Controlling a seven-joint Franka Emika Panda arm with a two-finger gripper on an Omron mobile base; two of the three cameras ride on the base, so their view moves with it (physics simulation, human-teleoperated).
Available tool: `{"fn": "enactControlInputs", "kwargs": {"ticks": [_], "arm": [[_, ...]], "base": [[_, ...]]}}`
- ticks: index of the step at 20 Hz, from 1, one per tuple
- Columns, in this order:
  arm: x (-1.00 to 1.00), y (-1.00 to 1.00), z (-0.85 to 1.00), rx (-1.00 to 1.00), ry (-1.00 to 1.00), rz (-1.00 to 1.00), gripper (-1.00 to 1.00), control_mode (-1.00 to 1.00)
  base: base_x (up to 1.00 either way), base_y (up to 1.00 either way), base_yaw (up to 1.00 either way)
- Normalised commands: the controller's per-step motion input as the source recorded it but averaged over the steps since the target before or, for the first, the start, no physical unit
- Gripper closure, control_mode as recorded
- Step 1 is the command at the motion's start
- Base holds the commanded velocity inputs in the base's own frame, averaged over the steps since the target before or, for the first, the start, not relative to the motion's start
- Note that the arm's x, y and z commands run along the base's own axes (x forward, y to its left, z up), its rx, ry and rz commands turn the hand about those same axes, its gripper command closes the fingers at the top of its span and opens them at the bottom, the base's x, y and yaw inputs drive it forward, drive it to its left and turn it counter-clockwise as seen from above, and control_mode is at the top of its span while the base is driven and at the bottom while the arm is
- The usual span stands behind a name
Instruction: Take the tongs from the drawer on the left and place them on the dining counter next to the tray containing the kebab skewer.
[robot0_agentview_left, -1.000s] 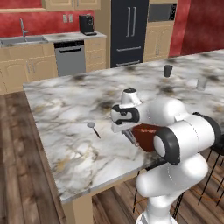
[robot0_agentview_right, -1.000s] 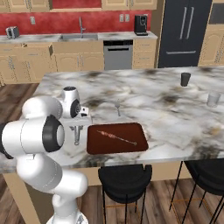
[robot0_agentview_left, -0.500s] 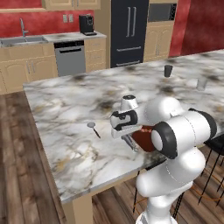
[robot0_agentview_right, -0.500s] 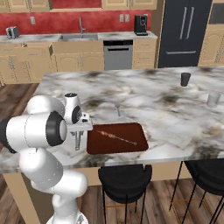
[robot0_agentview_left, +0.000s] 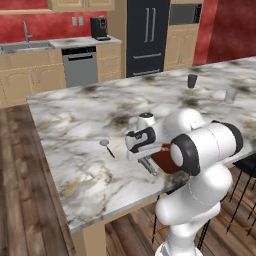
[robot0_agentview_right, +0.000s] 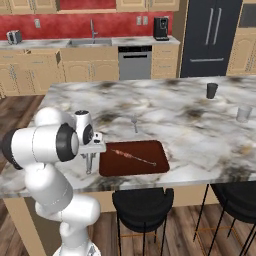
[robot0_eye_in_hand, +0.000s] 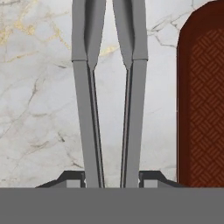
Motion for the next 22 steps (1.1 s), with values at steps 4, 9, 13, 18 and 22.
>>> {"fn": "enactControlInputs", "kwargs": {"ticks": [4,9,13,18,22], "arm": [[0.00,0.00,-0.11,0.00,0.00,0.00,1.00,-1.00],[0.00,0.00,0.00,0.00,0.00,0.00,-1.00,-1.00],[0.00,0.00,0.00,0.00,0.00,0.00,-1.00,-1.00],[0.00,0.00,0.33,0.00,0.01,0.00,-1.00,-1.00],[-0.33,0.00,0.81,0.00,0.00,0.00,-1.00,-1.00]], "base": [[0.00,0.00,0.00],[0.00,0.00,0.00],[0.00,0.00,0.00],[0.00,0.00,0.00],[0.00,0.00,0.00]]}}
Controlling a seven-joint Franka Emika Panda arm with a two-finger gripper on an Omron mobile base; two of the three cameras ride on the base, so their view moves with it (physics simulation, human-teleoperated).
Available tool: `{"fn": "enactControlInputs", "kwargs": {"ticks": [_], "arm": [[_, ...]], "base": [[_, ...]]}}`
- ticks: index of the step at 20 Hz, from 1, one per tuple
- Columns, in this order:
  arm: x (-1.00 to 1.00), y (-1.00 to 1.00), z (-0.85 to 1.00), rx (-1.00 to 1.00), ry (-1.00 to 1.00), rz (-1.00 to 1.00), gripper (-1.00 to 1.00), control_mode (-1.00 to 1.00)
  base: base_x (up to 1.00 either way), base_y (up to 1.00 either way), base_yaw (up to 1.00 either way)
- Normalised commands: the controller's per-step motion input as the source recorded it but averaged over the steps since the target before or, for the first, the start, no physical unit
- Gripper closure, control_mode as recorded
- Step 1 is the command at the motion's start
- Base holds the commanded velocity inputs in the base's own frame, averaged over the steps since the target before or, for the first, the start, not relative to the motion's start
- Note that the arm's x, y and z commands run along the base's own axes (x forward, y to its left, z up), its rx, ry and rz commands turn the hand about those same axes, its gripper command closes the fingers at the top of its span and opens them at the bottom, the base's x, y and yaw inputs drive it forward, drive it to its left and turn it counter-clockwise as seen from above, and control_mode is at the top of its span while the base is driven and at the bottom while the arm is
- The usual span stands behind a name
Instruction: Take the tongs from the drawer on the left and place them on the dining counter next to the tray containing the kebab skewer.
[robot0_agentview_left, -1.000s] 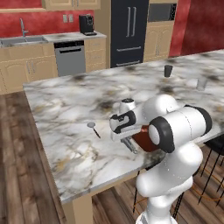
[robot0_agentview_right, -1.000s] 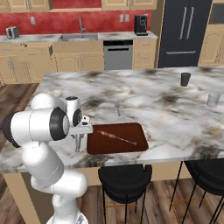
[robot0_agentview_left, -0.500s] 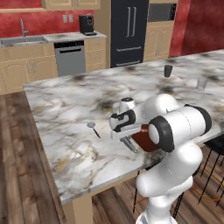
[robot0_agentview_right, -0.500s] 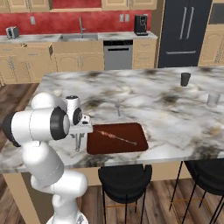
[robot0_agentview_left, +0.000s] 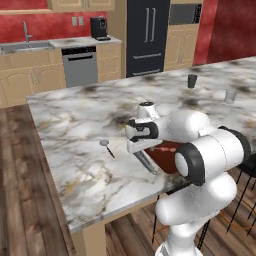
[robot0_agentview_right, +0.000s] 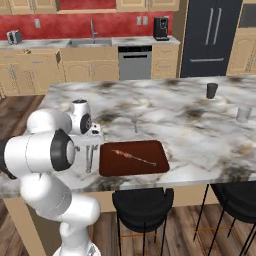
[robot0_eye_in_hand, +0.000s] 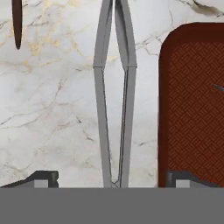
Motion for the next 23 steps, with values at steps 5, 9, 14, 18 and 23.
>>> {"fn": "enactControlInputs", "kwargs": {"ticks": [5,9,14,18,23], "arm": [[-0.82,-0.07,0.68,0.00,0.00,0.00,-1.00,-1.00],[-0.58,-0.24,0.74,0.00,0.00,0.00,-1.00,-1.00],[-0.40,-0.30,0.76,0.00,0.00,-0.02,-1.00,-1.00],[-0.34,-0.29,0.80,0.00,0.00,-0.02,-1.00,-1.00],[-0.27,-0.45,0.68,0.01,-0.01,-0.01,-1.00,-1.00]], "base": [[0.00,0.00,0.00],[0.00,0.00,0.00],[0.00,0.00,0.00],[0.00,0.00,0.00],[0.00,0.00,0.00]]}}
